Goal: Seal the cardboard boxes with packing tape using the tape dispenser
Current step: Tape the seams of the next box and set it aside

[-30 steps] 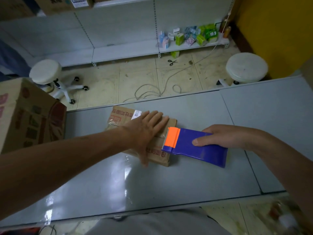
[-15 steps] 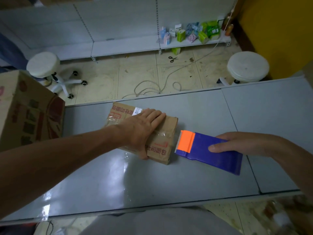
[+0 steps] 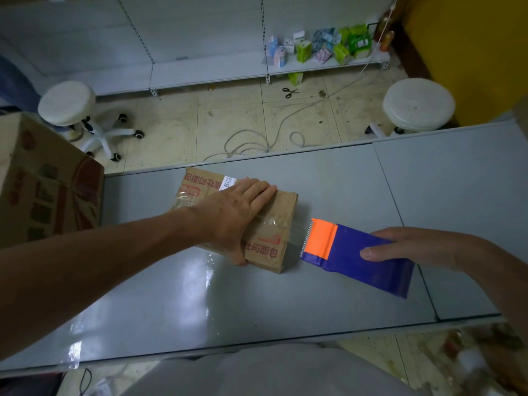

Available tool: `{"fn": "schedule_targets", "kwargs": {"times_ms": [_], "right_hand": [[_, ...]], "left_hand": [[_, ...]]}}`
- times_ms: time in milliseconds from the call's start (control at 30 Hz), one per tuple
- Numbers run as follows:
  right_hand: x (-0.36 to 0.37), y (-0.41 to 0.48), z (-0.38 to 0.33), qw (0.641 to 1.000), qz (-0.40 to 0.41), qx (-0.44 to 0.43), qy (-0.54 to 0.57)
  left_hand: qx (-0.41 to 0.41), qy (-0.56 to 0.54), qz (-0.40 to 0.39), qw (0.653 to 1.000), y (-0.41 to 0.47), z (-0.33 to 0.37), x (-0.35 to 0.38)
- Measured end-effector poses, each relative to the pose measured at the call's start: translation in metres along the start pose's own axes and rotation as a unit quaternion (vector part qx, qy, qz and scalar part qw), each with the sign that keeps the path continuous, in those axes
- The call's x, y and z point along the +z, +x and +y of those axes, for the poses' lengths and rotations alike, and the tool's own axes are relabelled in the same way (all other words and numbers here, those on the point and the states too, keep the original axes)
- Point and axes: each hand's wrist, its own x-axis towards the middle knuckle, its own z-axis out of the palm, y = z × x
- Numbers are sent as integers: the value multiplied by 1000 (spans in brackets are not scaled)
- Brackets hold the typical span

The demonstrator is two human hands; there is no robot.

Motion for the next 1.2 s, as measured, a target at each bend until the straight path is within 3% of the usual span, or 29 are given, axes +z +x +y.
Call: {"fn": "schedule_targets", "kwargs": {"times_ms": [333,667,833,933,1000,1067,1200], "right_hand": [[-9,-6,13,1000,4,2,21],[-7,3,8,997,45,59,20],[0,19,-45,978,111,128,-118],[15,29,-84,917,98,192,-336],[14,25,-95,877,98,233,-408],[1,18,-95,865,131,242,-419],[12,6,-57,878,241,196,-364]], "left_hand": [[3,6,8,1000,1,1,-1],[-4,9,-7,1000,1,2,-2],[2,9,12,1000,0,2,-2],[10,8,16,1000,-5,5,-1],[22,-1,23,999,-4,3,-1],[18,-9,37,999,-5,-1,1],[22,-24,48,998,-7,-5,3]]}}
